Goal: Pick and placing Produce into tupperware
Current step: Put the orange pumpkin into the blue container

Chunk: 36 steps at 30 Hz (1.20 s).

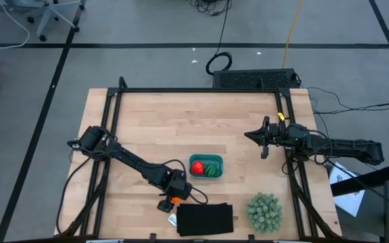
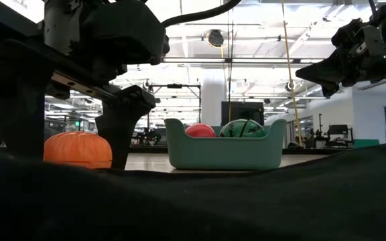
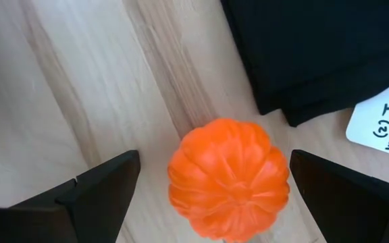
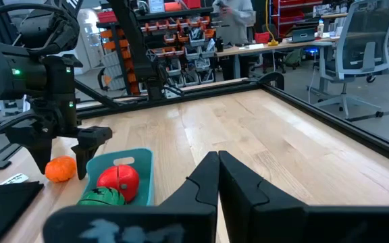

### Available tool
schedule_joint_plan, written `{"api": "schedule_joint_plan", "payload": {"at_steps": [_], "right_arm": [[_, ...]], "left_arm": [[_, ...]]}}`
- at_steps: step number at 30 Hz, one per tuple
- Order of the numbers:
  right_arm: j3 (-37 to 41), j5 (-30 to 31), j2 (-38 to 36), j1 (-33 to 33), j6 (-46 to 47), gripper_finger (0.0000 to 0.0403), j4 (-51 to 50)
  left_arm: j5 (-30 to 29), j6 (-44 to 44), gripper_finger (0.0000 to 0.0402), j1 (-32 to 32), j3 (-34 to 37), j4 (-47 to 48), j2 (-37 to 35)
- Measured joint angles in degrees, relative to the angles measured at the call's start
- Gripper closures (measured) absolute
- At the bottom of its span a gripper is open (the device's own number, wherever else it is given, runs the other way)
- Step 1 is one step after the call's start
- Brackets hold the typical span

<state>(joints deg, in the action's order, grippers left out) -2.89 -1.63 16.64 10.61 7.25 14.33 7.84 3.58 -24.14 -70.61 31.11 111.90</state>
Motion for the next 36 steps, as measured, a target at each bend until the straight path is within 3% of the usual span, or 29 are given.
{"api": "schedule_joint_plan", "payload": {"at_steps": [19,29,36], "right_arm": [[0.01,0.02,0.00,0.02,0.02,0.0403,0.00],[-0.01,0.01,0.00,0.00,0.00,0.0403,0.02],[0.00,0.02,0.00,0.02,0.00,0.0403,0.05]], "left_arm": [[-0.34,-0.25,0.0011,-0.51,0.11,-0.11,0.11],[-1.22,0.17,0.0101,-0.55,0.13,-0.22,0.17],[-0.88,-0.02,0.0138,-0.53,0.17,0.19,-0.40]]}}
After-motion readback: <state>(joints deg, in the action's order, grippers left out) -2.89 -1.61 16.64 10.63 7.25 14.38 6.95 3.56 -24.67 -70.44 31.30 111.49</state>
